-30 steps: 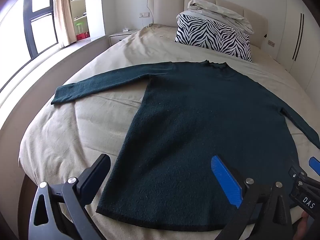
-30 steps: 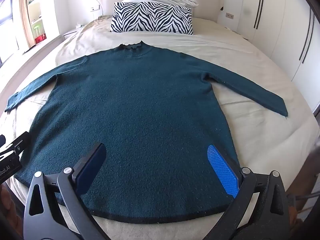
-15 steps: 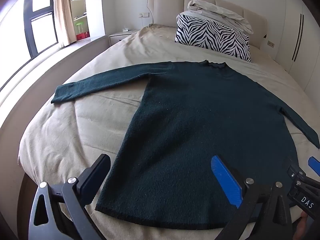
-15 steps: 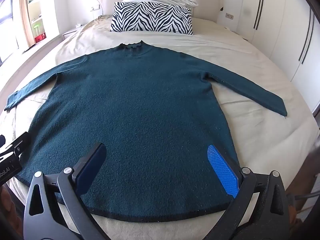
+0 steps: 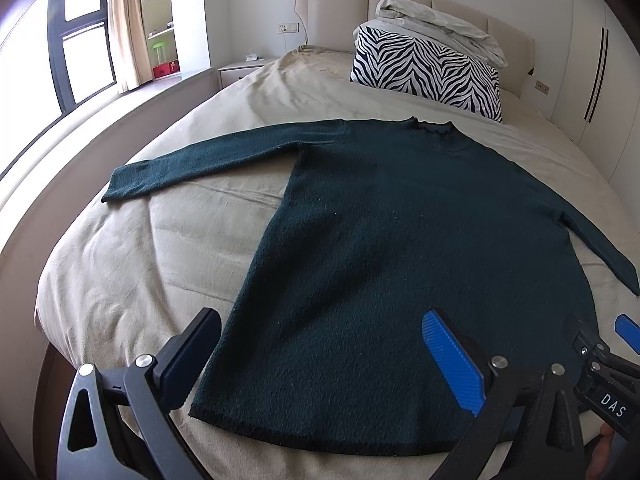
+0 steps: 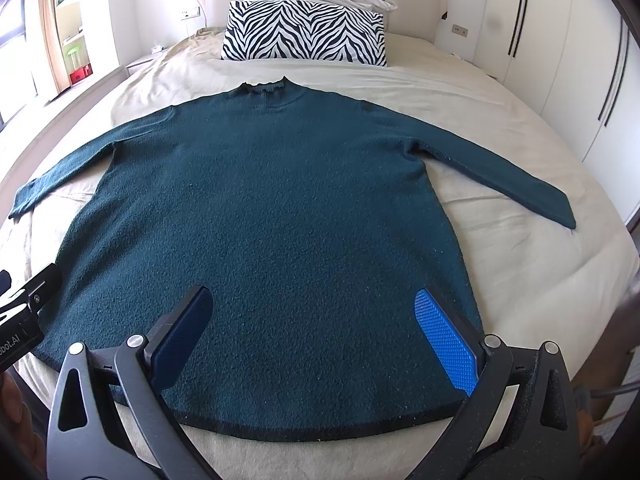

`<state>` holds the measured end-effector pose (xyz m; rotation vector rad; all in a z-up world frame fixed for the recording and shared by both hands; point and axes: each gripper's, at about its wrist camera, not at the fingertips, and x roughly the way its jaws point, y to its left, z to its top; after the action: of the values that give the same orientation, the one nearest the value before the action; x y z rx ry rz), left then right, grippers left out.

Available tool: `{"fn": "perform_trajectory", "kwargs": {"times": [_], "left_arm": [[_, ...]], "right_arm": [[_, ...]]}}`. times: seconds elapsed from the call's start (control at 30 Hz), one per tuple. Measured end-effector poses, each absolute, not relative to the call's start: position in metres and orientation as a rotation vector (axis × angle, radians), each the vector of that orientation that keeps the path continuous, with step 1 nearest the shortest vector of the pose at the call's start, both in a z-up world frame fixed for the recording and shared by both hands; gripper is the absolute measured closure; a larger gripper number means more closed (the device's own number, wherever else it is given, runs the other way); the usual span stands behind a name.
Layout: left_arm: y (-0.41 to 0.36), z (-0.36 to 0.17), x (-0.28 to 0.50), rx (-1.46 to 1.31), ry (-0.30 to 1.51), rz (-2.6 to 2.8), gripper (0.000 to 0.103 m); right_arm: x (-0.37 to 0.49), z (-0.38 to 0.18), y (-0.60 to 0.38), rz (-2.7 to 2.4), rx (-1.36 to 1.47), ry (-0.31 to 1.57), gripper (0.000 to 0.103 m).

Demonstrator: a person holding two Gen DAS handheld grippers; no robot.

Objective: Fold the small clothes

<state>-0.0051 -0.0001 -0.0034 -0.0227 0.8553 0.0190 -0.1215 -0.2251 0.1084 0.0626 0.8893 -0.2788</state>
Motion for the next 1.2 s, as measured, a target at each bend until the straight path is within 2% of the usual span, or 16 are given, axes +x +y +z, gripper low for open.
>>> {"fn": "perform_trajectory", "kwargs": {"times": [1.2], "left_arm": [[0.0012, -0.012, -0.0103, -0.03, 0.863, 0.014, 0.0]], "right_arm": [[-0.1224, 0.1009, -0.2221, -0.281, 0.071, 0.902, 0.0]]}}
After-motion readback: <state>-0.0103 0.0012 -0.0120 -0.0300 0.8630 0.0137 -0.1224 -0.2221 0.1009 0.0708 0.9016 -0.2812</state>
